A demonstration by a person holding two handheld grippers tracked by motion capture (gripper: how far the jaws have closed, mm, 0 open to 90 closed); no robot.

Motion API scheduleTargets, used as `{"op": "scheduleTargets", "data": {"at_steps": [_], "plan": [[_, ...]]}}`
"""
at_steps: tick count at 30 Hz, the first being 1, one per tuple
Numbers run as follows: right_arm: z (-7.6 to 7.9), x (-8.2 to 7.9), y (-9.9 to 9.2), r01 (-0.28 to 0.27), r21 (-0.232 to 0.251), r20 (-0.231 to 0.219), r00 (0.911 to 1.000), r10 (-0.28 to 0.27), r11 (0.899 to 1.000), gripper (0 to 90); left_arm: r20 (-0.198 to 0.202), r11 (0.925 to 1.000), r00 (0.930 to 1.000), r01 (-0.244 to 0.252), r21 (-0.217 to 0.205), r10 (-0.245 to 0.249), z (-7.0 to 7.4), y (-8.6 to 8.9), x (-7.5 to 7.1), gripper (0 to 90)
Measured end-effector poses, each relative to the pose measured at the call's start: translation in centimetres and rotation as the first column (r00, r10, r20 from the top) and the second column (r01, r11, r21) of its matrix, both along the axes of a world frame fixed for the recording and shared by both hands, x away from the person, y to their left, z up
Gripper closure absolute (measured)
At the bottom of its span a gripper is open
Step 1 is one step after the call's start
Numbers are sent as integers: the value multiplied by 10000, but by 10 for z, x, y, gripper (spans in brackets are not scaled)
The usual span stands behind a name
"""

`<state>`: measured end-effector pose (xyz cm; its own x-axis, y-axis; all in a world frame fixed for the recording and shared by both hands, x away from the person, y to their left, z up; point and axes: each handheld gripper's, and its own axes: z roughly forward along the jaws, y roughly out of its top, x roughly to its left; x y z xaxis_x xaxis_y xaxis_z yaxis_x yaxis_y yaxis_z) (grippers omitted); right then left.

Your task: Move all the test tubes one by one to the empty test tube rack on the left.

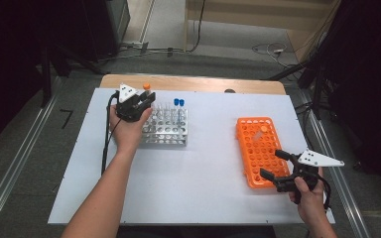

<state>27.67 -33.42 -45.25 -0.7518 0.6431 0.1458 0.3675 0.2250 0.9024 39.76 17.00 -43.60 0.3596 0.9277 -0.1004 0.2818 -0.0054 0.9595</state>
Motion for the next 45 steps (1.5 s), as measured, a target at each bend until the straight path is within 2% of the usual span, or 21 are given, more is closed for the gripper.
{"op": "scheduleTargets", "data": {"at_steps": [6,9,12,14,17,19,21,24,27,29,33,34,37,42,45], "plan": [[0,0,0,11,61,-57,10000,-11,10000,3,163,9999,9998,-76,-123,78,1,-2,0,745],[-1,0,1,-15,42,-50,10000,15,10000,3,180,9999,9997,-139,-29,139,1,-3,0,745],[-1,0,1,26,25,-49,10000,-25,10000,11,128,9997,9999,40,-227,-38,0,-3,1,750],[-1,0,1,42,26,-65,10000,-42,10000,11,-82,9994,9998,172,-299,-174,-3,-3,3,750],[-1,0,1,41,20,-60,10000,-41,10000,12,-278,9996,9993,268,-45,-269,-5,-4,4,750],[-1,0,1,31,20,-62,10000,-30,10000,12,-282,9998,9994,209,69,-207,-5,-6,3,750],[-1,0,1,38,12,-59,10000,-38,10000,13,-545,9999,9984,147,84,-142,-6,-7,3,747],[-1,0,0,45,23,-47,10000,-45,10000,13,-695,9995,9974,201,237,-185,-5,-8,2,669],[-1,1,-1,81,43,-45,10000,-81,10000,13,-868,9992,9959,284,276,-259,-5,-8,2,653],[-1,1,-1,101,70,-82,9999,-101,9999,14,-984,9989,9948,296,361,-260,-5,-7,0,662],[-1,1,-1,76,76,-88,9999,-76,9999,14,-1300,9989,9911,318,329,-273,-4,-6,0,797],[-1,1,0,78,69,-95,9999,-77,9999,14,-1372,9994,9903,260,220,-228,-5,-5,1,804],[-1,0,0,58,74,-72,10000,-57,10000,14,-1635,9998,9863,220,-16,-219,-5,-3,3,805],[-2,1,0,51,99,-104,9999,-50,9999,14,-1795,9996,9835,253,98,-231,-5,-3,2,800],[-2,1,0,50,95,-111,9999,-49,9999,14,-1807,9995,9833,253,185,-216,-4,-4,2,759]]}}
